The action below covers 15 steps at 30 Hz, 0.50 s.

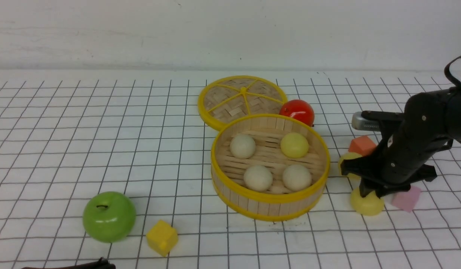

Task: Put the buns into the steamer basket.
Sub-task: Use the right arm to grab a steamed stuffed bun, then use the right arm to put the steamed stuffed bun into the steamer

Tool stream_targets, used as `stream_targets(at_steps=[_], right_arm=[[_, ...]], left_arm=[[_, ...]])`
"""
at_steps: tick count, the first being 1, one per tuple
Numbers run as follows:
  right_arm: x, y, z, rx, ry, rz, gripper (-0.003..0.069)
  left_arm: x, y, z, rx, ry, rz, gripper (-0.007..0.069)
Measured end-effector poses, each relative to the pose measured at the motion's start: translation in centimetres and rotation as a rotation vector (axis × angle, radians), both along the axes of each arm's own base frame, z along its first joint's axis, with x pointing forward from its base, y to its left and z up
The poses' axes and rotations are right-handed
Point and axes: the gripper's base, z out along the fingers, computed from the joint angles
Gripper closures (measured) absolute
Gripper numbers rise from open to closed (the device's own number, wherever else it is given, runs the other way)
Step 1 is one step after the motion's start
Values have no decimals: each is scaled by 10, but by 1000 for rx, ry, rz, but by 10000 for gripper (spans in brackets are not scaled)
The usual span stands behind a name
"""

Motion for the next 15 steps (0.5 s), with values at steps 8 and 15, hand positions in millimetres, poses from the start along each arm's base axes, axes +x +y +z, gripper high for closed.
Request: stream_targets(at_steps=[8,15], right_arm=[[-3,-1,9,-24,-14,54,655],[-11,9,61,30,-120,88,662]], left_arm=[[0,0,0,0,0,0,571],[0,0,0,0,0,0,564]])
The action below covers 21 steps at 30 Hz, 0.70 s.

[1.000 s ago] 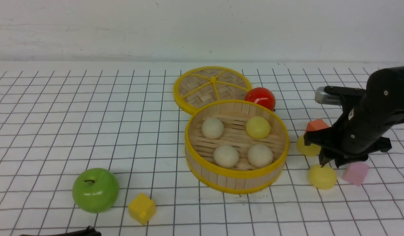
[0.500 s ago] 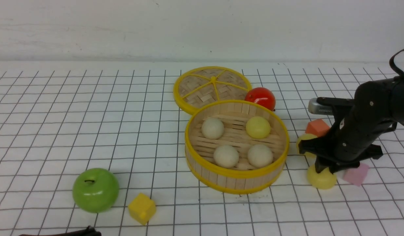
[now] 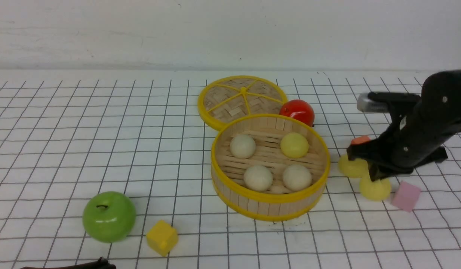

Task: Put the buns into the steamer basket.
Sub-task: Use the right arm to put the steamed stuffed bun into the steamer

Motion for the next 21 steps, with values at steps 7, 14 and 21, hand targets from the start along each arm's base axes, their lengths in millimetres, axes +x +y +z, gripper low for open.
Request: stream_targets(at_steps=[7,14,21], right_arm=[[19,51,59,99,-204,168,658],[72,93,34,121,-229,241,655],[105,107,-5,145,-188,232,655]], left_arm=[[0,0,0,0,0,0,554],[0,0,0,0,0,0,554],[0,0,0,0,0,0,554]])
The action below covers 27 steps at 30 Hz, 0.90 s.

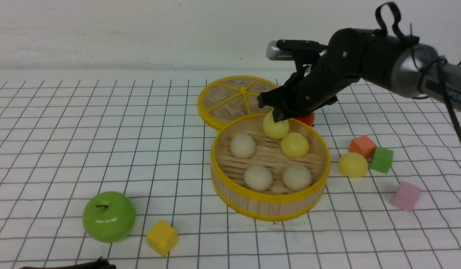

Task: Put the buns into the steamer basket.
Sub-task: Use the right arm to put the steamed stuffed bun into the steamer, then use the right arm to grab a steamed stuffed bun

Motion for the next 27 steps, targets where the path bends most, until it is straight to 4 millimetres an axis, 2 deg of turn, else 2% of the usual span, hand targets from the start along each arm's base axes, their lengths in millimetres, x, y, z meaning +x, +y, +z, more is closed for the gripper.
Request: stream_targets(at_steps=[8,11,14,15,16,17,20,21,22,23,24,27], right_arm=[[9,5,-22,2,5,22,642],[11,5,-31,-16,16,26,608],[12,4,-34,-28,15,28,531],[12,4,-32,-24,14,24,465],[12,5,-32,-22,13,24,456],[11,4,-26,-10,13,16,367],[6,4,-14,2,17,19,270],[-1,1,6,-1,11,36,207],[-7,-1,20,-13,4,49,178],[-8,-3,22,-21,2,53,169],[-20,-11,48,-59,2,72,152],[-37,-36,71,-170,65,74,179]], left_arm=[[0,0,0,0,0,0,554],[0,0,0,0,0,0,554],[0,0,0,0,0,0,554],[0,0,0,0,0,0,554],[0,0,0,0,0,0,554],[0,0,0,0,0,0,554],[0,0,0,0,0,0,554],[0,0,0,0,0,0,554],[0,0,0,0,0,0,554],[0,0,0,0,0,0,554],[0,0,0,0,0,0,554],[0,0,0,0,0,0,554]])
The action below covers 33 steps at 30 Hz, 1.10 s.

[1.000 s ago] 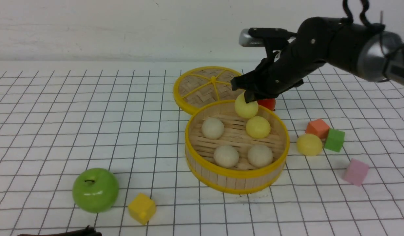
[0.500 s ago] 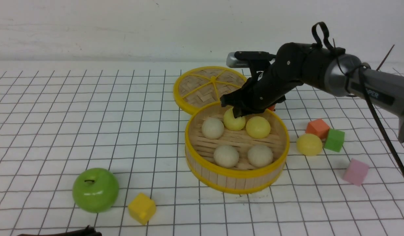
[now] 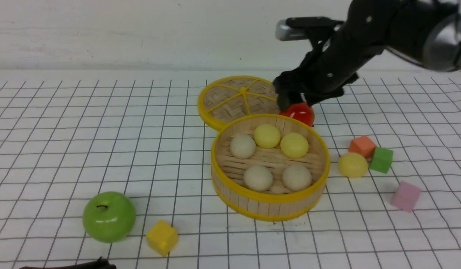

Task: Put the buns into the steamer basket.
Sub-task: Use the right arm to grab a steamed stuffed bun

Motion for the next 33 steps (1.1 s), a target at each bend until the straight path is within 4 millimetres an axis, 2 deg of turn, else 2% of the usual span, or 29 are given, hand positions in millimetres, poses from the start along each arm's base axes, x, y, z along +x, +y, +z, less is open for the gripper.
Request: stream_targets(at_steps=[2,3,4,5,7,11,19,33], right_arm=[[-5,-23,-5,-69,86,-55,232],[-5,-25,-7,-71,98,-62,232],[-6,-35,-15,-90,136,-93,267],[-6,-51,-31,-98,203,-154,317],[-5,-69,-57,-84,271,-218,391],[-3,-82,-75,-20,290,-274,449],[17,-82,-97,13,190,-305,394],[26,-84,-118,7,182,-317,391]], left_arm=[[0,0,0,0,0,0,554],[0,0,0,0,0,0,554],[0,0,0,0,0,0,554],[0,0,0,0,0,0,554],[0,0,0,0,0,0,554],[0,0,0,0,0,0,554],[0,0,0,0,0,0,554],[0,0,0,0,0,0,542]])
